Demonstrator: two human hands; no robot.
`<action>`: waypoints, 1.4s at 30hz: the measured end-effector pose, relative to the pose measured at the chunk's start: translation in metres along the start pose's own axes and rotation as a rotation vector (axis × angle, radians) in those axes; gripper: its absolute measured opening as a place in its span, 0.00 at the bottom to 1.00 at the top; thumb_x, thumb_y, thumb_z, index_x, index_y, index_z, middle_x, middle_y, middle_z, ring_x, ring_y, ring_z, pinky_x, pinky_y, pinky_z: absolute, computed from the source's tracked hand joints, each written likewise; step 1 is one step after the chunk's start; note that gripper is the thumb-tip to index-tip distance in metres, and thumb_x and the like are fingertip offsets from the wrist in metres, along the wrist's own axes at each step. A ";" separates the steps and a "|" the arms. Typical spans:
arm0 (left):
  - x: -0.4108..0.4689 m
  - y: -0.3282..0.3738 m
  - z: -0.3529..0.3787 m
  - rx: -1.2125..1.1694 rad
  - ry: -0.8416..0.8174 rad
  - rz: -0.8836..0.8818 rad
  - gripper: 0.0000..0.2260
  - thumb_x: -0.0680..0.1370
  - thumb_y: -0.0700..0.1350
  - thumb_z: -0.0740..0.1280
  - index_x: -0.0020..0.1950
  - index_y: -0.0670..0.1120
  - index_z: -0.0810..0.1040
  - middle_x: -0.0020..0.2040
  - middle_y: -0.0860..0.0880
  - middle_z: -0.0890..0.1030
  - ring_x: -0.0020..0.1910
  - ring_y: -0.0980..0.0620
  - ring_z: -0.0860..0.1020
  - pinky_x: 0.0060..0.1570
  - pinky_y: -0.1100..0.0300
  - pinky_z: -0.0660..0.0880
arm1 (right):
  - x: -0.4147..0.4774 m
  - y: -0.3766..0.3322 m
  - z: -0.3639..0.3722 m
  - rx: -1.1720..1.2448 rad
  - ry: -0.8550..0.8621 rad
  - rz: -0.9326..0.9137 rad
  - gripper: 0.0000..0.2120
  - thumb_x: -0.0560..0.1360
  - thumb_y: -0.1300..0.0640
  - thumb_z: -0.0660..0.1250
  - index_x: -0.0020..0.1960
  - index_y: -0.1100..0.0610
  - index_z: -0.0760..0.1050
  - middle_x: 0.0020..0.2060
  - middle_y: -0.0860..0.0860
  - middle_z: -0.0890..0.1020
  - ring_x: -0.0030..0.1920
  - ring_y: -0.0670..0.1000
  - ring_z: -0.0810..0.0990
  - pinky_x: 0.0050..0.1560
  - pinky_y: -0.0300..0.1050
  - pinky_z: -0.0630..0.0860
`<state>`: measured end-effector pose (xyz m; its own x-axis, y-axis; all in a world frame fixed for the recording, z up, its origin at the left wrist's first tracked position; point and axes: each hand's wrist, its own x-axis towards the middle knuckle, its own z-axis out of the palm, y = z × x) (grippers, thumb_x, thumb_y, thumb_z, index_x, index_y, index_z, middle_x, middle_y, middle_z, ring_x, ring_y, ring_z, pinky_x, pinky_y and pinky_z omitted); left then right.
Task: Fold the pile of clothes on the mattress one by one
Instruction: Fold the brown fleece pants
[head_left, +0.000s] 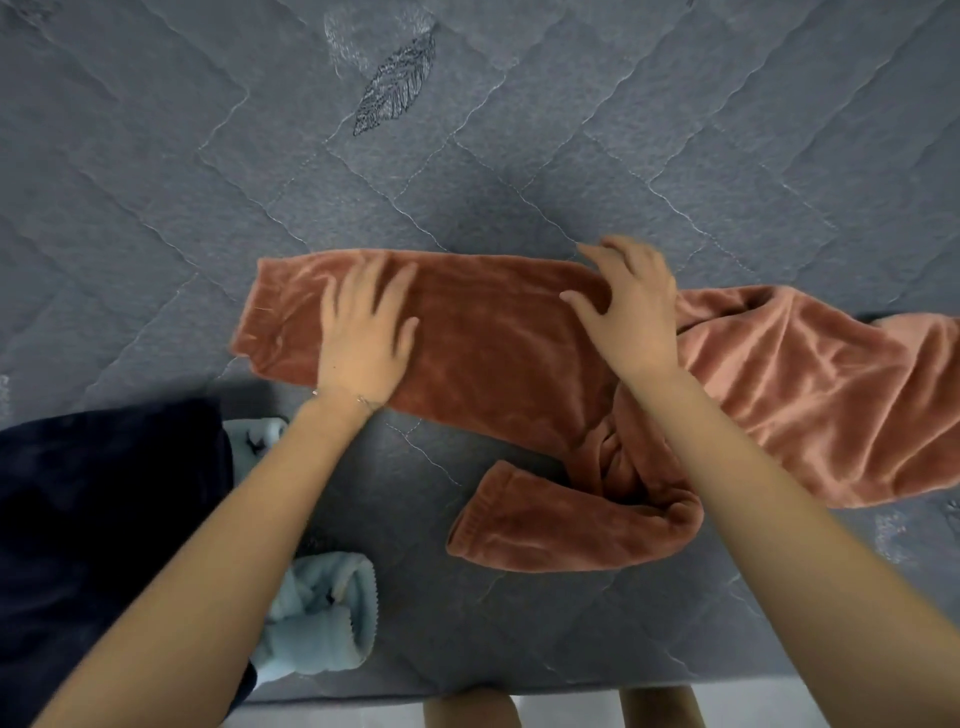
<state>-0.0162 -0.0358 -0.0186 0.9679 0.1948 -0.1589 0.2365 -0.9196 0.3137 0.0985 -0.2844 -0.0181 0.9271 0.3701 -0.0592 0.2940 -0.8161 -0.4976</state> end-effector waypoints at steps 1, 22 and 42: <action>-0.010 0.019 0.007 -0.040 -0.009 0.016 0.22 0.80 0.45 0.63 0.74 0.45 0.67 0.74 0.41 0.64 0.75 0.41 0.60 0.73 0.41 0.50 | -0.008 0.002 -0.005 0.022 -0.007 -0.032 0.21 0.73 0.52 0.71 0.64 0.57 0.77 0.62 0.56 0.76 0.65 0.58 0.71 0.67 0.51 0.64; -0.075 0.058 0.011 -0.360 0.053 -0.280 0.11 0.79 0.53 0.64 0.41 0.48 0.72 0.30 0.51 0.74 0.30 0.46 0.73 0.34 0.53 0.71 | -0.071 0.054 -0.054 0.094 -0.367 -0.158 0.17 0.81 0.47 0.57 0.57 0.55 0.80 0.53 0.48 0.83 0.59 0.49 0.77 0.72 0.48 0.56; 0.027 -0.089 -0.027 0.113 0.141 -0.313 0.19 0.79 0.59 0.61 0.51 0.43 0.78 0.42 0.35 0.81 0.43 0.32 0.78 0.41 0.46 0.71 | -0.011 0.003 -0.003 0.026 0.092 0.112 0.11 0.76 0.48 0.68 0.42 0.55 0.79 0.35 0.50 0.81 0.38 0.51 0.78 0.36 0.45 0.67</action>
<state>-0.0090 0.0607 -0.0258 0.8539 0.5111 -0.0979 0.5204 -0.8382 0.1631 0.0898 -0.2923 -0.0162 0.9716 0.2339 -0.0366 0.1823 -0.8380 -0.5143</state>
